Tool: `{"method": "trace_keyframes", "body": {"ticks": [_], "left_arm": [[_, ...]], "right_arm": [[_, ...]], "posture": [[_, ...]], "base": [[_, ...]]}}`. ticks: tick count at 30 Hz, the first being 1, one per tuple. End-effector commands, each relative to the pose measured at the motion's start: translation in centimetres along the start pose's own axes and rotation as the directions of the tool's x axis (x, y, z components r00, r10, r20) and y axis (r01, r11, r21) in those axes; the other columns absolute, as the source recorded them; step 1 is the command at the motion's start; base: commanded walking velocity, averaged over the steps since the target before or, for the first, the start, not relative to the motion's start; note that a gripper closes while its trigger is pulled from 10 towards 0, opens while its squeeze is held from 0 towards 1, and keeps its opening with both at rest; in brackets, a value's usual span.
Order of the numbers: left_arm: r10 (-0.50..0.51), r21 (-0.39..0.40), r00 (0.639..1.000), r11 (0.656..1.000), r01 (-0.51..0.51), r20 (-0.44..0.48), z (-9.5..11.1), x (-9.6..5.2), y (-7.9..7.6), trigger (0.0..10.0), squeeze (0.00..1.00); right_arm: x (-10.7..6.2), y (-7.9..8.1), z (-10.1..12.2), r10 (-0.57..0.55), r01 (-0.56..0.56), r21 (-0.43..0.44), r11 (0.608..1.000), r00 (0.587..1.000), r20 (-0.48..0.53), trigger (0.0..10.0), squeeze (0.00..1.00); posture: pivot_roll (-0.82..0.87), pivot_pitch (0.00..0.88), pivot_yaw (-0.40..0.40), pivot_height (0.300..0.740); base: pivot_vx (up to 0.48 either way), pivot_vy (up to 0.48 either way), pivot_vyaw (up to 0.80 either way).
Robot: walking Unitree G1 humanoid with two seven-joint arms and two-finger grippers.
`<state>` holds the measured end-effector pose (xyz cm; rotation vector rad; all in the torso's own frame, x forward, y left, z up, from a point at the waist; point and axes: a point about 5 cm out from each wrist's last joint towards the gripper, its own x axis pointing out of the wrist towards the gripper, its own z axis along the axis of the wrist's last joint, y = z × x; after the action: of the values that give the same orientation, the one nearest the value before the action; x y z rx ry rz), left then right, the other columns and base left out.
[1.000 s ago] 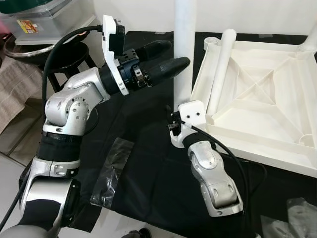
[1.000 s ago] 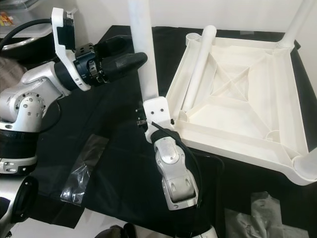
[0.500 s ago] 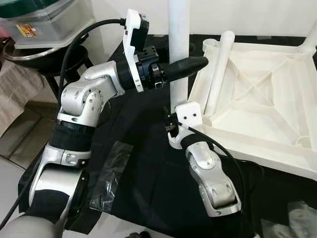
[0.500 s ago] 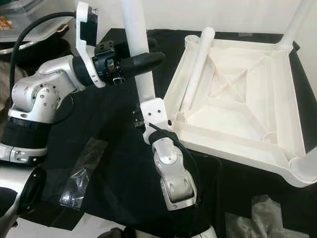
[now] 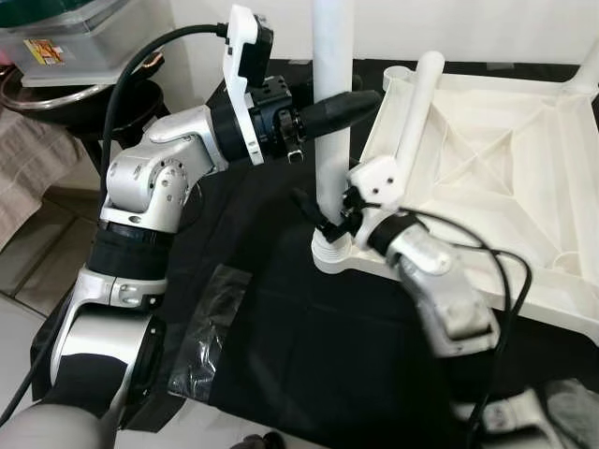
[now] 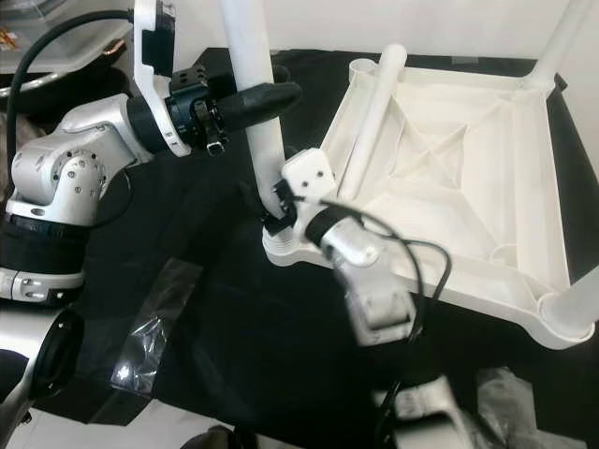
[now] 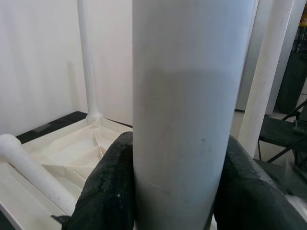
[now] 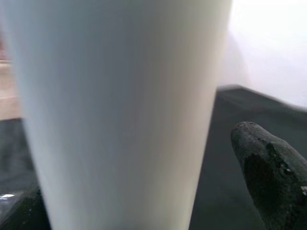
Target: Building children table
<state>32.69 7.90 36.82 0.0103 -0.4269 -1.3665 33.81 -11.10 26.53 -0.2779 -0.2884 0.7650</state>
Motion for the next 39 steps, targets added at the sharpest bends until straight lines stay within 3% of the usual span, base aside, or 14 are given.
{"method": "trace_keyframes", "body": {"ticks": [1,2,3,7,11,12,14,15,21,29,30,34,35,39], "left_arm": [[-0.090,-0.008,0.996,0.996,0.090,-0.018,0.0,0.4,-0.8,0.0,0.00],[-0.090,-0.008,0.996,0.996,0.090,-0.018,0.0,0.4,-0.8,0.0,0.00],[-0.096,-0.008,0.995,0.995,0.096,-0.021,-0.1,0.4,-0.9,0.0,0.00],[-0.119,-0.014,0.992,0.993,0.118,-0.030,-0.2,0.3,-1.2,1.4,0.00],[-0.126,-0.014,0.992,0.992,0.125,-0.033,-0.2,0.3,-1.3,1.4,0.00],[-0.133,-0.013,0.991,0.991,0.133,-0.035,-0.2,0.4,-1.4,10.0,0.00],[-0.141,-0.012,0.989,0.990,0.140,-0.036,-0.2,0.4,-1.5,10.0,0.00],[-0.143,-0.010,0.989,0.990,0.143,-0.037,-0.2,0.4,-1.5,10.0,0.00],[-0.148,-0.007,0.988,0.989,0.148,-0.038,0.0,0.4,-1.6,10.0,0.00],[-0.152,-0.007,0.988,0.988,0.152,-0.035,-0.1,0.5,-1.6,10.0,0.00],[-0.153,-0.021,0.988,0.988,0.153,-0.029,-0.2,0.5,-1.6,10.0,0.32],[-0.154,-0.036,0.988,0.987,0.154,-0.019,-0.2,0.5,-1.5,10.0,0.32],[-0.159,-0.042,0.987,0.986,0.158,-0.014,-0.1,0.4,-1.5,10.0,1.00],[-0.137,-0.041,0.991,0.990,0.136,-0.006,0.0,0.5,-1.3,10.0,1.00]], "right_arm": [[-0.2,-0.8,1.1,0.110,-0.111,0.008,0.994,0.994,0.019,10.0,1.00],[-0.2,-0.8,1.1,0.110,-0.111,0.008,0.994,0.994,0.019,10.0,1.00],[-0.3,-0.5,1.0,0.250,-0.250,-0.002,0.968,0.968,-0.011,10.0,0.00],[0.1,-0.4,0.9,0.394,-0.393,0.059,0.918,0.919,0.001,10.0,0.00],[0.3,-0.5,0.8,0.431,-0.430,0.081,0.899,0.902,0.015,10.0,0.00],[0.6,-0.8,0.7,0.442,-0.442,0.106,0.891,0.897,0.025,6.0,0.00],[0.9,-1.1,0.5,0.454,-0.455,0.134,0.881,0.890,0.035,6.0,0.00],[1.1,-1.3,0.4,0.468,-0.467,0.147,0.872,0.883,0.034,0.0,0.00],[1.1,-2.2,0.0,0.543,-0.537,0.170,0.826,0.840,0.013,0.0,0.00],[1.0,-2.2,-0.4,0.552,-0.546,0.179,0.818,0.833,0.019,0.0,0.00],[1.0,-2.1,-0.5,0.539,-0.534,0.180,0.826,0.842,0.023,0.0,0.00],[0.9,-2.1,-0.5,0.529,-0.525,0.180,0.832,0.848,0.025,0.0,0.00],[0.9,-2.1,-0.7,0.513,-0.508,0.180,0.842,0.858,0.023,0.0,0.00],[0.9,-2.1,-0.9,0.480,-0.475,0.181,0.861,0.877,0.018,0.0,0.00]], "posture": [[0.04,0.163,0.104,0.740],[0.04,0.163,0.104,0.740],[0.04,0.163,0.104,0.740],[0.05,0.169,0.108,0.740],[0.05,0.169,0.108,0.740],[0.05,0.172,0.109,0.740],[0.05,0.172,0.109,0.740],[0.06,0.175,0.108,0.740],[0.06,0.178,0.107,0.740],[0.06,0.178,0.107,0.740],[0.05,0.177,0.107,0.740],[0.05,0.177,0.107,0.740],[0.05,0.177,0.106,0.740],[0.05,0.178,0.103,0.740]], "base": [[0.000,0.000,0.00],[0.000,0.000,0.00],[0.000,0.000,0.00],[0.000,0.000,0.00],[0.000,0.000,0.00],[0.000,0.000,0.00],[0.000,0.000,0.00],[0.000,0.000,0.00],[0.000,0.000,0.00],[0.000,0.000,0.00],[0.000,0.000,0.00],[0.000,0.000,0.00],[0.000,0.000,0.00],[0.000,0.000,0.00]]}}
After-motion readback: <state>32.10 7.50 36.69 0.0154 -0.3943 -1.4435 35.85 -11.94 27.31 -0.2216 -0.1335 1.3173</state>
